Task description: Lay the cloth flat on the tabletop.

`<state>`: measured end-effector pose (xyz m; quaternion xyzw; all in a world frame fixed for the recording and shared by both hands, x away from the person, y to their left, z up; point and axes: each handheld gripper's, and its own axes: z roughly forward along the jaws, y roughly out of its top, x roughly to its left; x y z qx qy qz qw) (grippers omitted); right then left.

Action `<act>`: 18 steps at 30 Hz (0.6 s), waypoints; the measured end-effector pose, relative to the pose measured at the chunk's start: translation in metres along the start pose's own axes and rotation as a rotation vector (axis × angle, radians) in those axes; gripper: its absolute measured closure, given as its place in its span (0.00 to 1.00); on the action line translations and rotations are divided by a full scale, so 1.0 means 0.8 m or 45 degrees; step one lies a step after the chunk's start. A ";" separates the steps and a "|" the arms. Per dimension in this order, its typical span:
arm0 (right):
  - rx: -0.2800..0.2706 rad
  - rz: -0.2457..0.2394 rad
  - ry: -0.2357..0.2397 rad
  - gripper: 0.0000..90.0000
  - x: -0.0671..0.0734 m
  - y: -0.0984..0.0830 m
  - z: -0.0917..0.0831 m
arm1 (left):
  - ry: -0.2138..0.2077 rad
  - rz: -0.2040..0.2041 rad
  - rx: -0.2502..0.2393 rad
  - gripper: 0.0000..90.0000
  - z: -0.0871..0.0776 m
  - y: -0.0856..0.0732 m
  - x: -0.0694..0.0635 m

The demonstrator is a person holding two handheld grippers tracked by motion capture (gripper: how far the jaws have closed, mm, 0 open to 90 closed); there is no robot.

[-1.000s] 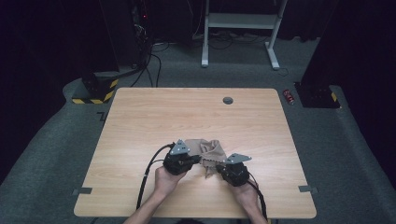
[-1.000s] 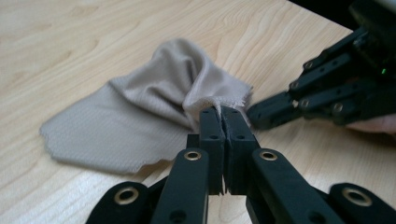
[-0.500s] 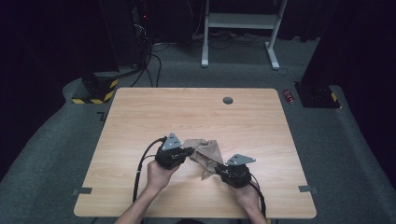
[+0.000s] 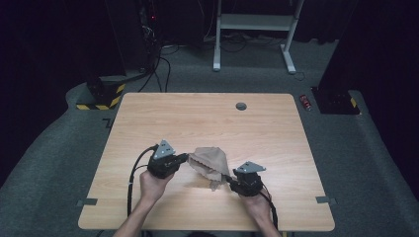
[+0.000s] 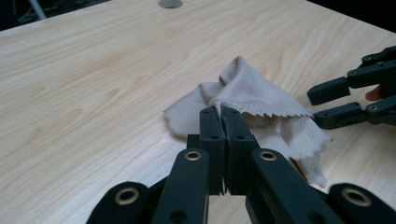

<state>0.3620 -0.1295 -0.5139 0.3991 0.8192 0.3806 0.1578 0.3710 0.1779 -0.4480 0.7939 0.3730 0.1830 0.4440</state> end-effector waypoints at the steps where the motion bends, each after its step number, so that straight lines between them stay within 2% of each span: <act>1: -0.001 0.008 0.001 0.63 -0.003 0.000 0.000 | 0.004 -0.003 -0.001 0.98 -0.002 -0.001 0.002; 4: 0.000 0.018 0.015 0.64 -0.004 0.000 0.002 | 0.010 -0.001 0.000 0.98 -0.004 -0.002 0.004; 5: 0.023 0.003 0.044 0.74 -0.001 0.001 0.006 | 0.012 -0.001 -0.003 0.98 -0.005 -0.002 0.004; 6: 0.023 0.003 0.044 0.74 -0.001 0.001 0.006 | 0.014 0.001 -0.005 0.98 -0.005 -0.002 0.004; 7: 0.032 -0.009 0.049 0.79 0.001 0.001 0.008 | 0.016 -0.002 -0.009 0.98 -0.006 -0.003 0.005; 8: 0.033 -0.043 0.065 0.91 0.003 0.001 0.012 | 0.020 -0.002 -0.011 0.98 -0.006 -0.003 0.005; 10: 0.029 -0.049 0.065 0.97 0.004 0.002 0.012 | 0.033 0.003 -0.008 0.98 -0.007 -0.005 0.008; 14: -0.026 -0.047 0.034 0.99 0.001 0.007 0.000 | 0.030 -0.007 -0.014 0.98 -0.012 -0.008 0.007; 15: -0.073 -0.047 0.003 0.99 -0.004 0.013 -0.013 | 0.005 0.003 -0.019 0.98 -0.015 -0.010 0.000; 17: -0.087 -0.046 -0.005 0.99 -0.007 0.015 -0.017 | -0.009 0.016 -0.014 0.98 -0.015 -0.011 -0.005; 18: -0.114 -0.039 -0.030 0.99 -0.014 0.017 -0.027 | -0.041 0.043 0.006 0.98 -0.013 -0.013 -0.014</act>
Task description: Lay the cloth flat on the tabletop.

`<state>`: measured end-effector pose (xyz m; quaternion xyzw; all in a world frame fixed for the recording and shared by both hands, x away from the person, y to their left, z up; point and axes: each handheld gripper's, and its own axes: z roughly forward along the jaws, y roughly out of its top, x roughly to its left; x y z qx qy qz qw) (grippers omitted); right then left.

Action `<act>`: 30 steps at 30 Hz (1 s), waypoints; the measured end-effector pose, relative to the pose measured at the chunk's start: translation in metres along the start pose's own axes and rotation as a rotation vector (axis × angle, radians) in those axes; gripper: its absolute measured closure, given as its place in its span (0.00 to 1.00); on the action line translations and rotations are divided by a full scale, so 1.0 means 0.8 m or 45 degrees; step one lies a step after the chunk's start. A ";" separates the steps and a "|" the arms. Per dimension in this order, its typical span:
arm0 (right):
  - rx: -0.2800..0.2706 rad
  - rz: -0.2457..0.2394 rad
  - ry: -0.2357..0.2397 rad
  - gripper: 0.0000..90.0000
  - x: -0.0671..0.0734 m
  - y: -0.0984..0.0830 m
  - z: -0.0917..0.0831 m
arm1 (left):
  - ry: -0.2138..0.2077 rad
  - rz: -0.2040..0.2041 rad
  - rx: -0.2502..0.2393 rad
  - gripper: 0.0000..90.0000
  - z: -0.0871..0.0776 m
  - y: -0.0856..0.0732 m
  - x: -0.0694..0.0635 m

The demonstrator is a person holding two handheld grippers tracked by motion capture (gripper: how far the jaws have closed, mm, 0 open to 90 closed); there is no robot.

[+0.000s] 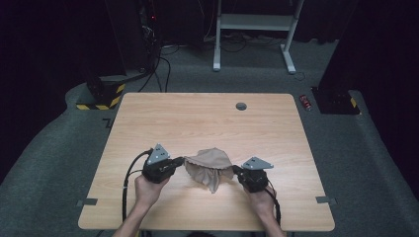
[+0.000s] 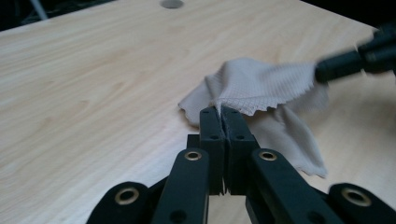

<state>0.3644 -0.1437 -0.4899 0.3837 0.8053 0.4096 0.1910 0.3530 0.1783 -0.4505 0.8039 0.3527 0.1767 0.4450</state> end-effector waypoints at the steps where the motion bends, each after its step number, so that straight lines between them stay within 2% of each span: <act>1: 0.000 0.000 0.000 0.99 0.000 0.000 0.000 | 0.000 0.000 0.000 0.98 0.000 0.000 0.000; 3: -0.004 0.010 -0.029 0.98 -0.008 -0.001 -0.006 | -0.049 0.009 0.020 0.98 0.006 -0.002 -0.008; 4: -0.001 0.025 -0.048 0.99 -0.014 -0.003 -0.009 | -0.068 0.020 0.030 0.98 0.009 -0.002 -0.010; 5: 0.011 0.056 -0.076 0.98 -0.025 -0.008 -0.010 | -0.110 0.032 0.064 0.98 0.019 -0.003 -0.017; 6: 0.015 0.065 -0.081 0.98 -0.028 -0.009 -0.010 | -0.110 0.032 0.064 0.98 0.019 -0.003 -0.017; 7: 0.030 0.079 -0.093 0.98 -0.034 -0.012 -0.009 | -0.141 0.063 0.113 0.97 0.033 -0.004 -0.027; 8: 0.049 0.084 -0.102 0.98 -0.037 -0.015 -0.007 | -0.141 0.063 0.113 0.97 0.033 -0.004 -0.027; 9: 0.049 0.084 -0.102 0.98 -0.037 -0.015 -0.007 | -0.158 0.070 0.139 0.97 0.039 -0.004 -0.031; 10: 0.067 0.090 -0.106 0.97 -0.038 -0.017 -0.005 | -0.170 0.077 0.165 0.94 0.046 -0.005 -0.036; 11: 0.106 0.094 -0.101 0.90 -0.040 -0.020 -0.001 | -0.181 0.079 0.185 0.90 0.052 -0.007 -0.042; 14: 0.117 0.094 -0.089 0.87 -0.040 -0.022 -0.001 | -0.185 0.078 0.188 0.84 0.055 -0.008 -0.045; 16: 0.088 0.116 -0.071 0.80 -0.039 -0.023 -0.005 | -0.171 0.075 0.180 0.81 0.055 -0.009 -0.045; 18: 0.085 0.111 -0.066 0.81 -0.039 -0.023 -0.005 | -0.173 0.070 0.183 0.84 0.054 -0.010 -0.044; 19: 0.097 0.084 -0.064 0.85 -0.036 -0.021 -0.005 | -0.171 0.083 0.188 0.88 0.053 -0.009 -0.042; 22: 0.115 0.061 -0.054 0.87 -0.034 -0.020 0.000 | -0.167 0.093 0.184 0.96 0.053 -0.006 -0.039; 24: 0.118 0.064 -0.052 0.85 -0.035 -0.021 0.001 | -0.154 0.090 0.175 0.97 0.053 -0.003 -0.035; 25: 0.111 0.078 -0.056 0.79 -0.035 -0.022 0.003 | -0.150 0.060 0.154 0.97 0.052 0.002 -0.027; 27: 0.118 0.074 -0.070 0.75 -0.034 -0.024 0.003 | -0.130 0.052 0.141 0.97 0.051 0.008 -0.020; 30: 0.143 0.074 -0.064 0.74 -0.035 -0.025 0.005 | -0.111 0.037 0.118 0.98 0.050 0.019 -0.012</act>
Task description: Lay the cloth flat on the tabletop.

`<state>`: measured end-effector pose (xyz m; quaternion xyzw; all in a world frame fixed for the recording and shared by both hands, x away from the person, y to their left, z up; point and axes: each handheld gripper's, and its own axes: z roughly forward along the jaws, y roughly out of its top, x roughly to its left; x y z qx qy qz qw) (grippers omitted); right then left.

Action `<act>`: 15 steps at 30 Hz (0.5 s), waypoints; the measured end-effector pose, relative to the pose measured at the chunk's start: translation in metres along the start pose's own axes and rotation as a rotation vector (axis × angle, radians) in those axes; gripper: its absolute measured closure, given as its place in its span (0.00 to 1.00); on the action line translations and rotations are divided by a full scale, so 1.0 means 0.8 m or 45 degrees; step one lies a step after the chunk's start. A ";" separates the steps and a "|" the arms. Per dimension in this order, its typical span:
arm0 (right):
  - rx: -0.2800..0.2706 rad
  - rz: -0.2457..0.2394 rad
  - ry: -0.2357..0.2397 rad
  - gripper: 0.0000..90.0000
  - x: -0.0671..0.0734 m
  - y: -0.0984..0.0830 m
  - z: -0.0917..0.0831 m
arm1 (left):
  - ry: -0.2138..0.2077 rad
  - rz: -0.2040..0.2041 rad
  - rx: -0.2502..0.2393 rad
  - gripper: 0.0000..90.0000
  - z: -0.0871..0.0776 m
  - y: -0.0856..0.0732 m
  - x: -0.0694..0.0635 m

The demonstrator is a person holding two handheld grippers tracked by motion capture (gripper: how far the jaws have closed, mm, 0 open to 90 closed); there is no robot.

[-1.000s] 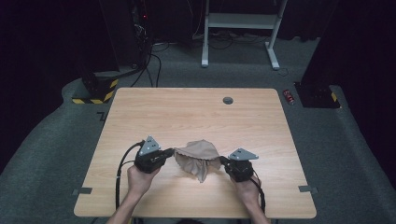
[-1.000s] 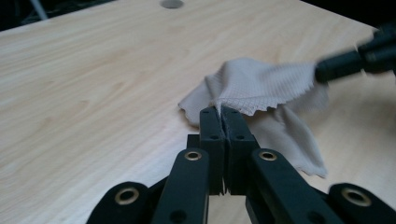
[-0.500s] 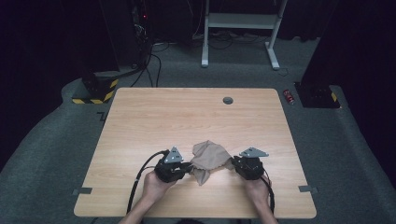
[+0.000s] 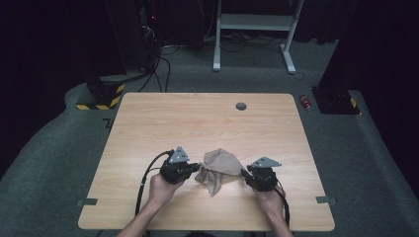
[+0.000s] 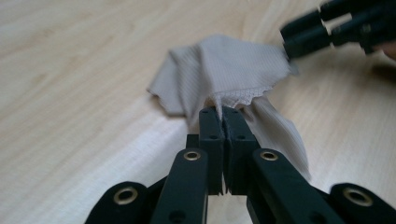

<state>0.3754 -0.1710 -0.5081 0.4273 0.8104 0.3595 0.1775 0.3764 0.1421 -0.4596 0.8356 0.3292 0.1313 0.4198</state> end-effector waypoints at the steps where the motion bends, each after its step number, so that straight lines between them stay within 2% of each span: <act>1: 0.024 0.000 0.003 0.76 -0.002 -0.001 0.003 | 0.029 0.020 -0.011 0.98 -0.001 0.011 0.008; 4: 0.049 0.008 0.019 0.85 -0.005 -0.001 0.008 | 0.062 0.014 -0.022 0.98 0.004 0.026 0.021; 7: 0.039 -0.029 0.022 0.98 -0.003 0.001 0.011 | 0.098 0.004 -0.015 0.98 0.014 0.038 0.037; 10: 0.023 -0.033 0.018 0.99 -0.002 0.008 0.011 | 0.125 -0.007 -0.015 0.98 0.023 0.044 0.044; 13: 0.001 -0.037 0.000 1.00 -0.005 0.019 0.009 | 0.182 -0.018 0.013 0.98 0.040 0.051 0.057; 14: 0.001 -0.037 0.000 1.00 -0.005 0.019 0.009 | 0.182 -0.018 0.013 0.98 0.040 0.051 0.057; 15: -0.010 -0.042 -0.013 1.00 -0.007 0.028 0.009 | 0.207 -0.041 0.039 0.98 0.049 0.049 0.067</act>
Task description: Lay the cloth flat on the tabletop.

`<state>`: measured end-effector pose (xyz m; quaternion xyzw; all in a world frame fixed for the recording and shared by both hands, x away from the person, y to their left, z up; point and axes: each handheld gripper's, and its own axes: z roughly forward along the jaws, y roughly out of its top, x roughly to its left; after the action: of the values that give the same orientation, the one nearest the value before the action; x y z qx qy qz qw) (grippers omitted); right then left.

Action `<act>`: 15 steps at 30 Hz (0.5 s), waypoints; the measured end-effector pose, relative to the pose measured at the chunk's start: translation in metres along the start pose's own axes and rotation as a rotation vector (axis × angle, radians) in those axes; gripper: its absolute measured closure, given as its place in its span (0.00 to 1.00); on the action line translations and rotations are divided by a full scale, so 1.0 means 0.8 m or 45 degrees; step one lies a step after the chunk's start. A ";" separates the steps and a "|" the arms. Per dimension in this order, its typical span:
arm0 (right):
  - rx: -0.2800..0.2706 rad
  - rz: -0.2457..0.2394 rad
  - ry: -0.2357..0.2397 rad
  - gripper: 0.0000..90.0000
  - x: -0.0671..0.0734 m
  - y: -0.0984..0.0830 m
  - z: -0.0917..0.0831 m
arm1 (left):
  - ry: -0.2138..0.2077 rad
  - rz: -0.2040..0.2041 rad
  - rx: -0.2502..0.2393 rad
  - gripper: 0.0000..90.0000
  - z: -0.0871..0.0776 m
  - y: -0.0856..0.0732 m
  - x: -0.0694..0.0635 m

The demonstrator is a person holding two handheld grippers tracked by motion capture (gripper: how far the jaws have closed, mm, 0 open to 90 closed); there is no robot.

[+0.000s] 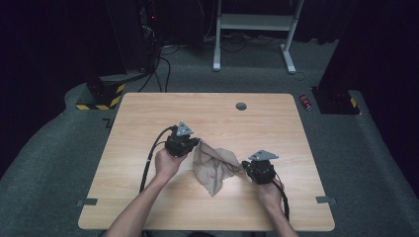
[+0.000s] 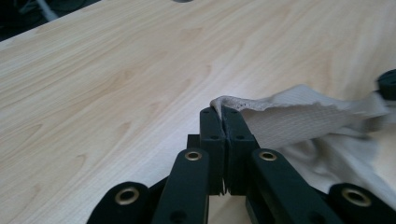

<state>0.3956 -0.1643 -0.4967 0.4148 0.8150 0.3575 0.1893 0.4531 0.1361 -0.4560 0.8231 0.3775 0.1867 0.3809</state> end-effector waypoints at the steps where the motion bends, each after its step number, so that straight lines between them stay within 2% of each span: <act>1: -0.002 0.000 -0.004 1.00 -0.002 0.004 0.001 | 0.000 0.000 0.000 0.98 0.000 0.000 0.000; 2: -0.002 0.000 -0.009 0.99 -0.003 0.007 0.003 | 0.012 -0.034 0.042 0.98 0.011 -0.005 0.008; 3: -0.002 0.000 -0.009 0.99 -0.003 0.007 0.003 | 0.012 -0.034 0.042 0.98 0.011 -0.005 0.008; 4: 0.010 0.011 -0.006 0.99 -0.005 0.011 0.009 | 0.018 -0.048 0.066 0.97 0.016 -0.009 0.011; 5: 0.018 0.009 -0.005 0.99 -0.006 0.013 0.012 | 0.013 -0.082 0.116 0.95 0.023 -0.018 0.016; 6: 0.030 0.017 -0.003 0.98 -0.006 0.013 0.015 | 0.015 -0.090 0.132 0.93 0.024 -0.022 0.017; 8: 0.038 0.031 0.008 0.85 -0.005 0.011 0.017 | 0.025 -0.103 0.127 0.87 0.019 -0.029 0.017; 9: 0.038 0.031 0.008 0.85 -0.005 0.011 0.017 | 0.025 -0.103 0.127 0.82 0.019 -0.029 0.017; 10: 0.024 0.059 0.022 0.76 -0.005 0.006 0.014 | 0.035 -0.129 0.072 0.78 0.003 -0.035 0.011; 13: 0.003 0.078 0.034 0.71 -0.004 -0.003 0.003 | 0.045 -0.061 0.034 0.69 -0.021 -0.036 -0.006; 14: 0.006 0.083 0.038 0.71 -0.004 -0.007 0.000 | 0.031 -0.033 0.017 0.66 -0.030 -0.036 -0.016; 15: 0.006 0.083 0.038 0.71 -0.004 -0.007 0.000 | 0.031 -0.033 0.017 0.63 -0.030 -0.036 -0.016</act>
<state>0.3947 -0.1688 -0.5010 0.4361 0.8048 0.3675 0.1644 0.4163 0.1505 -0.4630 0.8183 0.3940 0.1891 0.3734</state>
